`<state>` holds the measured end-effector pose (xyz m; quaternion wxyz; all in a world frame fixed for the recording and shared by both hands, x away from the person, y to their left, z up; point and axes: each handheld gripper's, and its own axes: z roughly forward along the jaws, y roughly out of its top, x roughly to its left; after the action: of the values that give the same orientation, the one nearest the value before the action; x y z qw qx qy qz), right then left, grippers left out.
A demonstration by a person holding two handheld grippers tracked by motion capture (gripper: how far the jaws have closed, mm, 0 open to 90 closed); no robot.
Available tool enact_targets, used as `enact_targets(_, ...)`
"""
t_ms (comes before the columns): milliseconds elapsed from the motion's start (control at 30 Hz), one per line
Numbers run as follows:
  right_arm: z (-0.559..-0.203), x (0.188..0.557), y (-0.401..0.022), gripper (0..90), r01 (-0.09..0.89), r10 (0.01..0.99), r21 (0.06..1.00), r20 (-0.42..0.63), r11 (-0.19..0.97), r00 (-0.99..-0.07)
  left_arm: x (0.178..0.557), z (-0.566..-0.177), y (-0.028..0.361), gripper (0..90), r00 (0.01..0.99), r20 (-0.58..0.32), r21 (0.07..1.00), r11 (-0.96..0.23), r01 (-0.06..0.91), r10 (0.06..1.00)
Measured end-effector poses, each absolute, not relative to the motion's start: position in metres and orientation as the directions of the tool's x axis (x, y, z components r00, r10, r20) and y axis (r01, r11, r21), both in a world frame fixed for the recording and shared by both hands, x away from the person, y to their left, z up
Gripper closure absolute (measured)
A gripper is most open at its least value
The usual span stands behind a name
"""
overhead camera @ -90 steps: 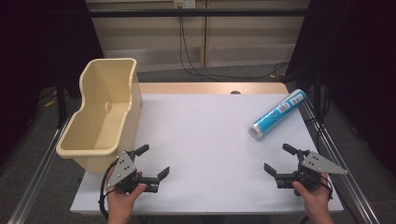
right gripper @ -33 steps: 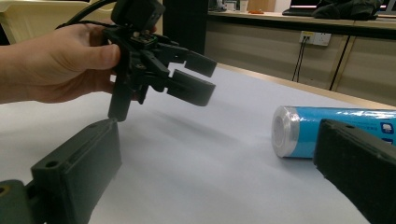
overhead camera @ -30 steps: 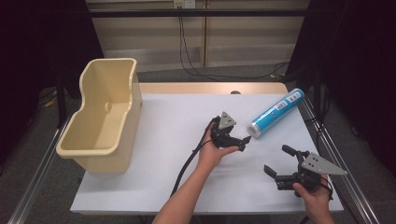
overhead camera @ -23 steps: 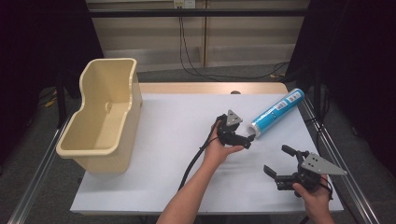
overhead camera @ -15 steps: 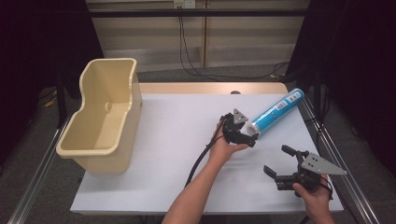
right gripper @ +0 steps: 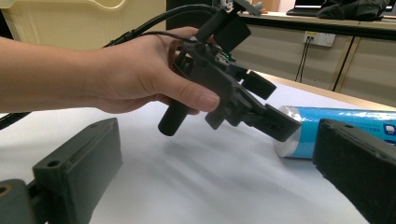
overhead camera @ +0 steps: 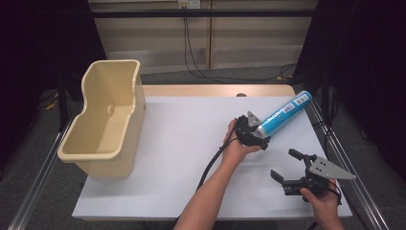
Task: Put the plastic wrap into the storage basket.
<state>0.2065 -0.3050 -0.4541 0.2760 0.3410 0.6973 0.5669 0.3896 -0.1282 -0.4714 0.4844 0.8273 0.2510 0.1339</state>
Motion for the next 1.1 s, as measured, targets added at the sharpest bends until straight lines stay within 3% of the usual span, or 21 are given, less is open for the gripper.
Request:
enact_targets(333, -0.454, 0.205, -0.308, 1.2, 0.160, 0.790, 0.979, 0.000, 0.125, -0.613, 0.396, -0.476, -0.142, 7.1, 0.838, -0.024, 0.833, -0.453, 0.319, 0.546)
enact_targets(767, -0.453, 0.204, -0.311, 1.2, 0.159, 0.794, 0.980, 0.001, 0.120, -0.608, 0.400, -0.480, -0.153, 23.0, 0.849, 0.023, 0.804, -0.514, 0.298, 0.528)
enact_targets(867, -0.453, 0.204, -0.312, 1.3, 0.158, 0.793, 0.980, 0.000, 0.121, -0.609, 0.403, -0.480, -0.150, 31.2, 0.841, -0.013, 0.807, -0.491, 0.328, 0.541)
enact_targets(1100, -0.454, 0.204, -0.312, 1.4, 0.159, 0.791, 0.980, 0.001, 0.122, -0.611, 0.403, -0.477, -0.146, 32.3, 0.830, -0.045, 0.793, -0.485, 0.368, 0.556)
